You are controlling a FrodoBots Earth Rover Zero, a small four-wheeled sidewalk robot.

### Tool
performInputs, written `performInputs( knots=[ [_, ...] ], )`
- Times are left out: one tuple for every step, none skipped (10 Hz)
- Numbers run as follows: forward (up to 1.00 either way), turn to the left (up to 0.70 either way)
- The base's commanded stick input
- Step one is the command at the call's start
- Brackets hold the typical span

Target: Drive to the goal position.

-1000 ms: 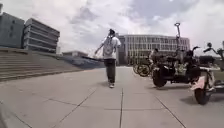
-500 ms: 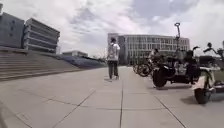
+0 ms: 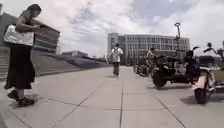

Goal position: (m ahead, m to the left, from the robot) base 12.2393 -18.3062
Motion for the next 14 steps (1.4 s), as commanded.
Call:
performInputs(
  knots=[
    [0.06,0.01],
    [0.06,0.01],
    [0.06,0.01],
    [0.06,0.01],
    [0.06,0.01],
    [0.06,0.01],
    [0.06,0.01],
    [0.06,0.01],
    [0.06,0.01],
    [0.06,0.01],
    [0.06,0.01],
    [0.06,0.01],
    [0.06,0.01],
    [0.06,0.01]
  ],
)
